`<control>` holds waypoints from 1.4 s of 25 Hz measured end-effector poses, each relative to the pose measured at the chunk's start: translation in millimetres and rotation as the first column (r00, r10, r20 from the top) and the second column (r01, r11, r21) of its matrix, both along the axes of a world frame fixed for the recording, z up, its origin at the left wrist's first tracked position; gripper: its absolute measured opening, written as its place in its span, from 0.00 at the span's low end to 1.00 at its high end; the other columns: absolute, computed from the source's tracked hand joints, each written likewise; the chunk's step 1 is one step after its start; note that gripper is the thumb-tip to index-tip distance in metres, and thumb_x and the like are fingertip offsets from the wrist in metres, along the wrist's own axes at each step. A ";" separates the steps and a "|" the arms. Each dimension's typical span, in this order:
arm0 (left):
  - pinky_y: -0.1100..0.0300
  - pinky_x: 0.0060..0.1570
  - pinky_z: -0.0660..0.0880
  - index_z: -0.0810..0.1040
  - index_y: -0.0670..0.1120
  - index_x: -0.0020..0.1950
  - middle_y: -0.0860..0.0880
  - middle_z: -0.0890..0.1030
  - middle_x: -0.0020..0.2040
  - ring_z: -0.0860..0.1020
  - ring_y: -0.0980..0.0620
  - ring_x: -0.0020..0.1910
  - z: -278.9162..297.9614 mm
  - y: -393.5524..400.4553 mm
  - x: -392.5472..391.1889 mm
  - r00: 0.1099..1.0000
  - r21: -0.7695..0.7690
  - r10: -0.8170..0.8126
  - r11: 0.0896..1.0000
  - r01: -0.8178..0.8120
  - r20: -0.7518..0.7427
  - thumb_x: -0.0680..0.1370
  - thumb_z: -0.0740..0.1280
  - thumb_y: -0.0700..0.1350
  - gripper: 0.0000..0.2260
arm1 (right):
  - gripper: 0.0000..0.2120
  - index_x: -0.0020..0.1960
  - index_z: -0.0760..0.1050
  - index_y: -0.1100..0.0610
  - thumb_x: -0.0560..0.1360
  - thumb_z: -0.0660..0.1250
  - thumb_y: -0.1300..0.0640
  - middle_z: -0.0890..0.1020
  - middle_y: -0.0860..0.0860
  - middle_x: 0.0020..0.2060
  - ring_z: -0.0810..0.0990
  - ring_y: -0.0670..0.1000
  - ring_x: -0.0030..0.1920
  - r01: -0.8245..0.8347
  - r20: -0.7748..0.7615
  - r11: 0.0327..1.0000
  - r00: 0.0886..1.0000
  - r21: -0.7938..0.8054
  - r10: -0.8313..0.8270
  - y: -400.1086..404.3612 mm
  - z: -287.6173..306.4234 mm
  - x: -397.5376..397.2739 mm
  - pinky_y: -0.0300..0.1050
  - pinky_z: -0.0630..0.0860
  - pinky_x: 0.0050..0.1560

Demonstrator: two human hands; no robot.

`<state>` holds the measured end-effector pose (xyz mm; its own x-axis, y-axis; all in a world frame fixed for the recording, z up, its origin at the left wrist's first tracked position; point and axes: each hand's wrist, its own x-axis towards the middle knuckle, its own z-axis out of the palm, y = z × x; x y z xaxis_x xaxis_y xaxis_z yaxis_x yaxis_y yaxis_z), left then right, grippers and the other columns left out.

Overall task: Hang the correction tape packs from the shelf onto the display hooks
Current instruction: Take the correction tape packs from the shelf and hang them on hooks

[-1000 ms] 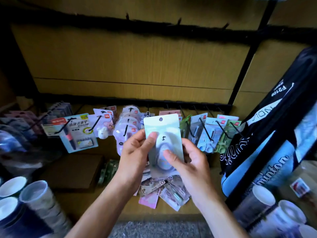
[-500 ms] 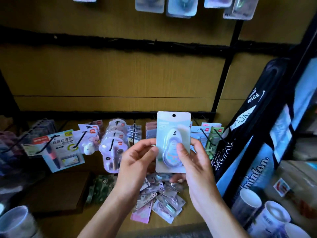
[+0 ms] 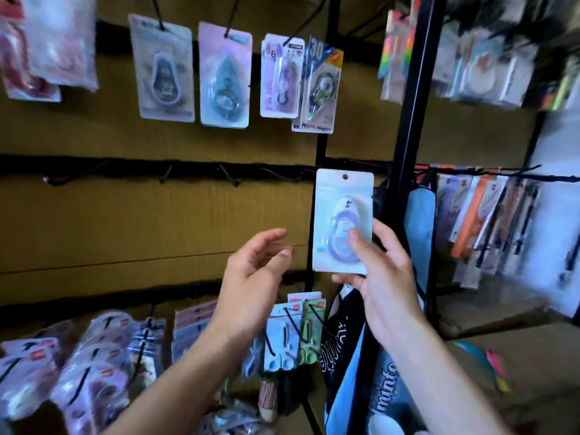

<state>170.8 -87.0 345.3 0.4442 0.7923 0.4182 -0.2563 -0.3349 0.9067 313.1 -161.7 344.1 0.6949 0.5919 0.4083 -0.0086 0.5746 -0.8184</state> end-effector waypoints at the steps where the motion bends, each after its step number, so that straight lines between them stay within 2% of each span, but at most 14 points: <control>1: 0.61 0.54 0.76 0.78 0.52 0.60 0.51 0.83 0.52 0.80 0.55 0.54 4.3 3.1 6.4 1.000 0.021 0.005 1.000 -0.005 -0.015 0.79 0.65 0.40 0.12 | 0.15 0.62 0.76 0.56 0.76 0.69 0.60 0.85 0.52 0.46 0.84 0.50 0.41 0.015 0.002 1.000 1.000 0.003 -0.015 0.1 7.4 10.8 0.43 0.77 0.27; 4: 0.64 0.53 0.74 0.73 0.54 0.67 0.53 0.80 0.55 0.78 0.57 0.56 11.8 11.0 16.4 0.997 0.117 0.038 0.993 -0.029 -0.072 0.79 0.65 0.41 0.17 | 0.14 0.62 0.77 0.55 0.77 0.68 0.59 0.85 0.51 0.47 0.84 0.48 0.40 0.048 0.004 0.999 0.999 -0.006 -0.048 -0.3 18.1 32.9 0.42 0.76 0.27; 6: 0.61 0.57 0.74 0.69 0.55 0.71 0.56 0.77 0.57 0.75 0.59 0.57 9.0 17.3 18.0 0.986 0.208 0.079 0.977 -0.047 -0.150 0.78 0.66 0.43 0.22 | 0.13 0.61 0.78 0.53 0.77 0.68 0.58 0.85 0.51 0.47 0.84 0.49 0.40 0.080 0.007 0.996 0.997 -0.027 -0.080 0.0 15.1 42.1 0.43 0.76 0.26; 9: 0.52 0.63 0.72 0.64 0.60 0.72 0.61 0.75 0.60 0.72 0.61 0.61 -2.7 24.5 14.5 0.959 0.292 0.127 0.955 -0.049 -0.252 0.76 0.68 0.47 0.27 | 0.13 0.61 0.78 0.51 0.77 0.69 0.56 0.85 0.54 0.52 0.84 0.54 0.47 0.114 0.021 0.992 0.993 -0.054 -0.113 4.5 7.2 51.4 0.44 0.76 0.26; 12: 0.49 0.65 0.71 0.60 0.63 0.73 0.60 0.73 0.63 0.70 0.60 0.63 -12.6 26.6 10.3 0.935 0.315 0.153 0.948 -0.048 -0.319 0.76 0.67 0.49 0.28 | 0.14 0.62 0.78 0.51 0.76 0.70 0.55 0.84 0.55 0.55 0.83 0.60 0.54 0.130 0.019 0.989 0.991 -0.064 -0.129 12.1 8.1 55.2 0.43 0.75 0.25; 14: 0.49 0.66 0.70 0.59 0.63 0.74 0.60 0.72 0.64 0.70 0.60 0.64 -16.6 26.5 8.1 0.928 0.325 0.168 0.944 -0.054 -0.333 0.76 0.67 0.50 0.29 | 0.14 0.62 0.78 0.52 0.76 0.70 0.55 0.84 0.55 0.55 0.82 0.61 0.55 0.148 0.017 0.987 0.989 -0.056 -0.147 15.6 14.0 56.6 0.42 0.75 0.25; 18: 0.49 0.68 0.67 0.53 0.65 0.75 0.60 0.68 0.69 0.66 0.60 0.68 -23.6 23.8 3.6 0.888 0.426 0.247 0.902 -0.066 -0.386 0.76 0.66 0.54 0.32 | 0.14 0.61 0.78 0.53 0.76 0.70 0.56 0.84 0.56 0.55 0.82 0.57 0.48 0.184 0.004 0.981 0.983 -0.063 -0.185 16.1 16.3 58.0 0.41 0.74 0.23; 21: 0.57 0.67 0.64 0.52 0.63 0.75 0.64 0.66 0.66 0.64 0.62 0.67 -28.1 21.1 3.0 0.881 0.481 0.283 0.874 -0.074 -0.379 0.76 0.66 0.55 0.33 | 0.13 0.61 0.79 0.53 0.76 0.70 0.56 0.84 0.55 0.55 0.81 0.53 0.46 0.206 -0.011 0.977 0.978 -0.052 -0.207 13.7 8.9 57.5 0.41 0.73 0.23; 24: 0.61 0.64 0.62 0.52 0.63 0.76 0.66 0.66 0.63 0.64 0.64 0.65 -34.1 20.9 4.2 0.880 0.490 0.287 0.869 -0.073 -0.379 0.76 0.66 0.56 0.33 | 0.11 0.59 0.80 0.54 0.76 0.70 0.56 0.84 0.56 0.54 0.82 0.56 0.46 0.208 -0.061 0.976 0.975 -0.068 -0.212 15.3 8.1 59.0 0.41 0.73 0.23; 27: 0.60 0.63 0.64 0.51 0.64 0.75 0.65 0.66 0.62 0.65 0.63 0.65 -35.9 20.6 7.5 0.880 0.500 0.280 0.864 -0.056 -0.384 0.75 0.66 0.56 0.33 | 0.10 0.57 0.81 0.53 0.76 0.70 0.56 0.84 0.56 0.53 0.83 0.62 0.50 0.196 -0.059 0.973 0.977 -0.119 -0.204 23.0 10.6 59.9 0.41 0.74 0.23; 32: 0.55 0.66 0.67 0.51 0.66 0.75 0.63 0.68 0.64 0.66 0.59 0.67 -38.5 18.3 15.3 0.877 0.510 0.284 0.859 -0.052 -0.388 0.76 0.66 0.56 0.33 | 0.11 0.58 0.79 0.56 0.77 0.69 0.55 0.85 0.55 0.49 0.84 0.52 0.37 0.209 -0.021 0.960 0.976 -0.187 -0.217 42.6 13.2 64.9 0.44 0.77 0.26; 35: 0.57 0.64 0.66 0.51 0.67 0.74 0.63 0.68 0.65 0.64 0.59 0.68 -46.4 18.0 14.0 0.877 0.517 0.280 0.855 -0.043 -0.390 0.76 0.65 0.56 0.32 | 0.10 0.58 0.76 0.54 0.78 0.68 0.53 0.83 0.51 0.47 0.83 0.49 0.36 0.186 -0.009 0.952 0.981 -0.245 -0.194 66.6 13.6 67.8 0.48 0.81 0.31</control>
<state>184.8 -68.9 298.8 0.5559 0.6185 0.5554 0.2225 -0.7545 0.6175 381.0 -95.1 357.7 0.8145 0.5260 0.2447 0.0527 0.3530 -0.9341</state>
